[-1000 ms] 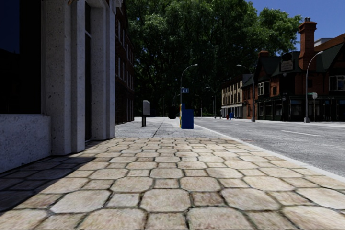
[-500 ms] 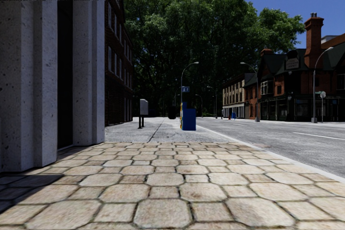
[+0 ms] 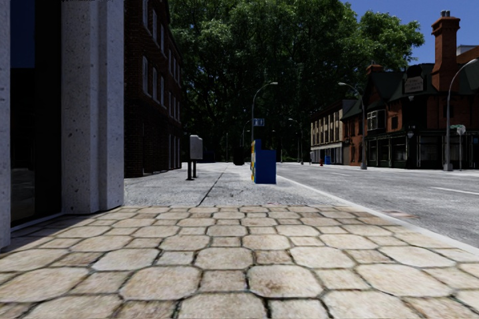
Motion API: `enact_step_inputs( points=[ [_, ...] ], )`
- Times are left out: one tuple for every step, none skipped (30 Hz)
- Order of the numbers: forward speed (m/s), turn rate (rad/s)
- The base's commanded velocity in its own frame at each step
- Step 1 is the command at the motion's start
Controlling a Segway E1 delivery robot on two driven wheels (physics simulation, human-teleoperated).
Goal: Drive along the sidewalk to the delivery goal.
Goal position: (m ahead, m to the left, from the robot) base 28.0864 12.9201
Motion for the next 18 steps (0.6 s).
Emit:
enact_step_inputs(
  points=[
    [2.00,0.00],
    [2.00,0.00],
    [2.00,0.00],
    [2.00,0.00],
    [2.00,0.00],
    [2.00,0.00],
    [2.00,0.00],
    [2.00,0.00],
    [2.00,0.00],
    [2.00,0.00],
    [2.00,0.00],
    [2.00,0.00],
    [2.00,0.00],
    [2.00,0.00],
    [2.00,0.00],
    [2.00,0.00],
    [2.00,0.00],
    [2.00,0.00]
  ],
)
